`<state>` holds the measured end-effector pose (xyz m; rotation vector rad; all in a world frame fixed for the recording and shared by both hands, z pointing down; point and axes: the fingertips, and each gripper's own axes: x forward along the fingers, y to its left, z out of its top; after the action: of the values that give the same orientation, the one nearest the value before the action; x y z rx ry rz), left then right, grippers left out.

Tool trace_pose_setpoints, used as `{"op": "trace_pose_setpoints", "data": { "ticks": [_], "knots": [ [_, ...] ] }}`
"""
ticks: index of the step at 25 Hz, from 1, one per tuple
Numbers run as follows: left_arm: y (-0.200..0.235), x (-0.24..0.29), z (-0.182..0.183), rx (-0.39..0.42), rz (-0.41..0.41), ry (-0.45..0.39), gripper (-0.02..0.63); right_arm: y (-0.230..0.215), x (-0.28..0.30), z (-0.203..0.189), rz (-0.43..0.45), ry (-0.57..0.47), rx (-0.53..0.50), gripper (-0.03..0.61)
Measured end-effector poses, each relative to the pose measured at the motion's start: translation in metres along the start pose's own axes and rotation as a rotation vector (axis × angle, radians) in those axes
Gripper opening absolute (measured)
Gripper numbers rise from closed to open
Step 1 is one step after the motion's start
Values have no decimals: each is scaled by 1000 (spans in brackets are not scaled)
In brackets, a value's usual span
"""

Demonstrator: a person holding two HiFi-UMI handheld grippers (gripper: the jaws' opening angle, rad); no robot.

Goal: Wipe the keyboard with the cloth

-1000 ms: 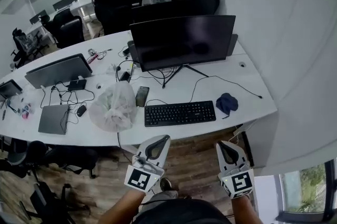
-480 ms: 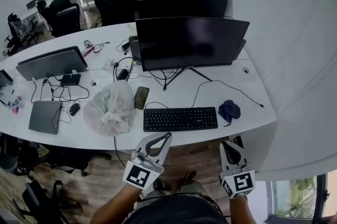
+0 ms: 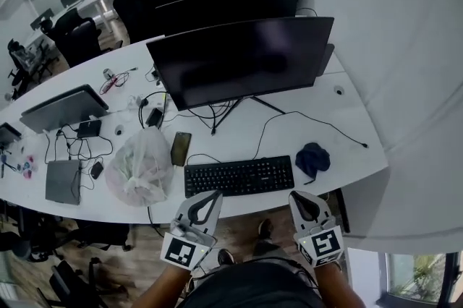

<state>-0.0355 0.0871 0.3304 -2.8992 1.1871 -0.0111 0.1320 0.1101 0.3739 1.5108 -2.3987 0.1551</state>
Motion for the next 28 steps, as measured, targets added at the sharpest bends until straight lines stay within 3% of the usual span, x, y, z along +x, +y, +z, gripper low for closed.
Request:
{"op": "trace_pose_setpoints", "data": {
  "ticks": [9, 17, 20, 23, 28],
  "knots": [
    [-12, 75, -18, 18, 47, 91, 5, -67, 47, -19, 116, 4, 44, 9],
    [-6, 93, -37, -4, 121, 158, 5, -104, 83, -49, 213, 83, 11, 11],
    [0, 100, -42, -24, 127, 164, 5, -131, 99, -77, 168, 163, 10, 17],
    [2, 107, -43, -24, 111, 168, 5, -165, 116, -124, 106, 286, 35, 193],
    [6, 111, -49, -38, 97, 204, 5, -214, 135, -237, 14, 563, -28, 213]
  ]
}}
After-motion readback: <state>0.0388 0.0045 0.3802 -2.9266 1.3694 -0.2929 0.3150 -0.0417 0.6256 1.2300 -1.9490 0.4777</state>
